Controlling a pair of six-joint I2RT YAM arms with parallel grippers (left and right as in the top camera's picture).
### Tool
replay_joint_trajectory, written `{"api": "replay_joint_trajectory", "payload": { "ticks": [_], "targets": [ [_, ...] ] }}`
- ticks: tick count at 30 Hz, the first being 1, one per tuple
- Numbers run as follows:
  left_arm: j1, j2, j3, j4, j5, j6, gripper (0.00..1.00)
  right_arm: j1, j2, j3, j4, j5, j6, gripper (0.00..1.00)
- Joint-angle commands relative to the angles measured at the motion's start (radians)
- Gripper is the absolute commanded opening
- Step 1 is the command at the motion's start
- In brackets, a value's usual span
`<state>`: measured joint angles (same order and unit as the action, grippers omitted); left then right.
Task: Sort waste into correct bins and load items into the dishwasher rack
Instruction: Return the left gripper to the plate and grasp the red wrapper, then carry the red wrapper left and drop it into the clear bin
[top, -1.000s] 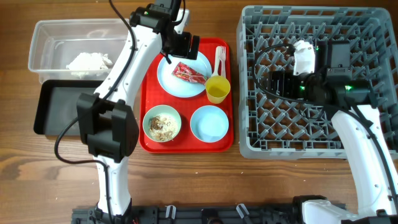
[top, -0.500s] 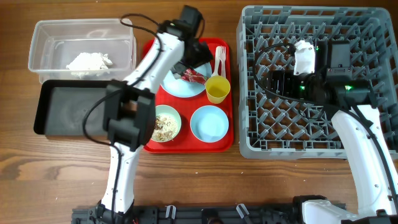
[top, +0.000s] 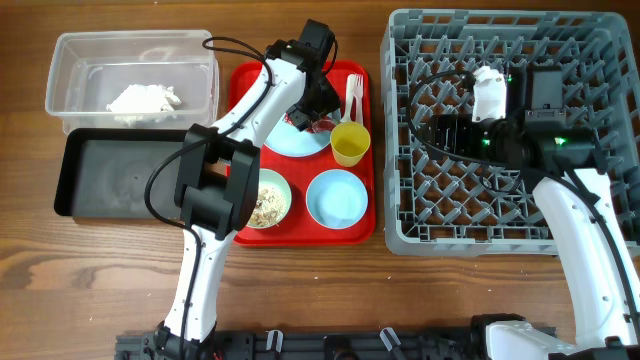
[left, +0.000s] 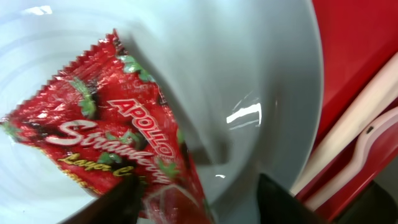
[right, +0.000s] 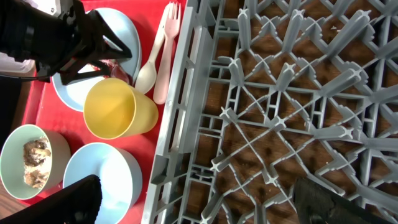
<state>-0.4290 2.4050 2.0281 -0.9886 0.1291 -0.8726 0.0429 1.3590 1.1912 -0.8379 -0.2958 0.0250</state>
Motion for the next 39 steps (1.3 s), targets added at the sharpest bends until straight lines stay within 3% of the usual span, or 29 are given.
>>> {"api": "replay_joint_trajectory", "payload": {
  "ticks": [1, 9, 15, 25, 37, 38, 39],
  "targets": [
    [0.005, 0.019, 0.001, -0.011, -0.008, 0.001, 0.43, -0.003, 0.010, 0.011, -0.002, -0.021, 0.011, 1.00],
    [0.008, 0.018, 0.001, -0.020, -0.026, 0.005, 0.04, -0.003, 0.010, 0.011, -0.002, -0.021, 0.011, 1.00],
    [0.051, -0.031, 0.002, -0.029, 0.003, 0.177, 0.04, -0.003, 0.010, 0.011, -0.002, -0.020, 0.006, 1.00],
    [0.259, -0.315, 0.002, -0.074, 0.033, 0.523, 0.04, -0.003, 0.010, 0.011, 0.000, -0.020, 0.003, 1.00],
    [0.496, -0.270, 0.001, -0.076, -0.128, 0.532, 0.05, -0.003, 0.010, 0.011, 0.006, -0.021, 0.009, 1.00],
    [0.506, -0.252, 0.001, -0.068, -0.127, 0.532, 0.12, -0.003, 0.010, 0.011, 0.008, -0.021, 0.009, 1.00],
    [0.514, -0.236, 0.001, -0.063, -0.128, 0.533, 0.40, -0.003, 0.010, 0.011, 0.013, -0.020, 0.008, 1.00]
  ]
}}
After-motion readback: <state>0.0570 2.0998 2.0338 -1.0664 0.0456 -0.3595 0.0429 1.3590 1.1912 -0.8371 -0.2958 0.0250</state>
